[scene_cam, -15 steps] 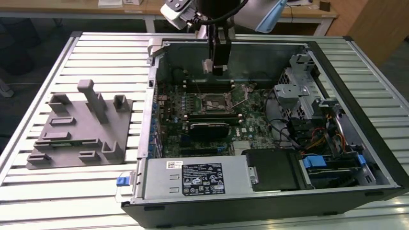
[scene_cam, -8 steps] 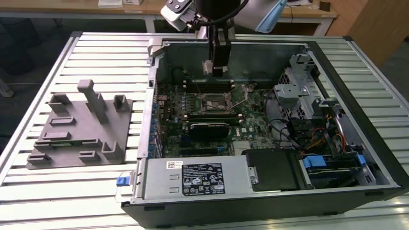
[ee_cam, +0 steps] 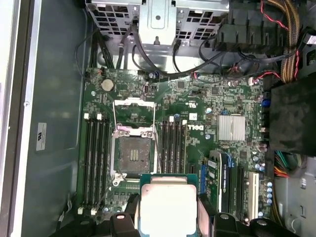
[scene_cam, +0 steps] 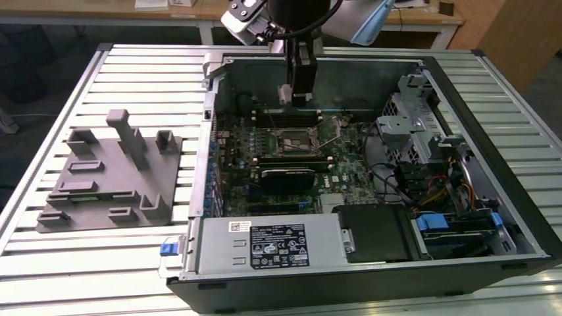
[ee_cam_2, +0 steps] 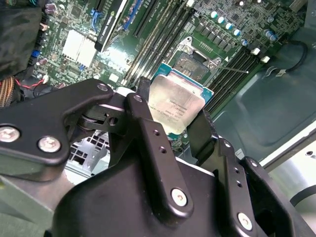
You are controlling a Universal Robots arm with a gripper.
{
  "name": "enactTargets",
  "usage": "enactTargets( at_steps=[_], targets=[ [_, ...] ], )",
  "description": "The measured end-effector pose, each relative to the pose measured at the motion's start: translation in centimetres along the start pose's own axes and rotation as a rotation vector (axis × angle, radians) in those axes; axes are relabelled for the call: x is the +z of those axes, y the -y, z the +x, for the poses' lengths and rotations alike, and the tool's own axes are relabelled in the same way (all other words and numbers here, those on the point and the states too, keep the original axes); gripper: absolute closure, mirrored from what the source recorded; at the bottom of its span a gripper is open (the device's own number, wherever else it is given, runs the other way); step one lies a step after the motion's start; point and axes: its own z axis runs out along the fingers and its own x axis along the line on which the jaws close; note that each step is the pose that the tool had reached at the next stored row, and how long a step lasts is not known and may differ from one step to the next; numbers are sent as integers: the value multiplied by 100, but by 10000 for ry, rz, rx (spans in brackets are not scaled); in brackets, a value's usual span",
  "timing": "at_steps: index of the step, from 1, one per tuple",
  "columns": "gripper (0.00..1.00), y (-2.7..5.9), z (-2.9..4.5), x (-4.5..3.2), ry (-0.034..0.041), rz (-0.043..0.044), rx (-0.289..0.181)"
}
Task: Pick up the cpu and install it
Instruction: 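Place the cpu into insertion slot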
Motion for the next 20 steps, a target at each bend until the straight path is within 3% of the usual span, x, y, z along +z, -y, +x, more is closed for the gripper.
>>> enactTargets(
  at_steps=[8, 16, 20],
  targets=[
    [45, 6, 13, 88, -1, 1, 3],
    [45, -15, 118, 166, -4, -1, 0],
    [45, -20, 130, 199, -4, 0, 1]
  ],
)
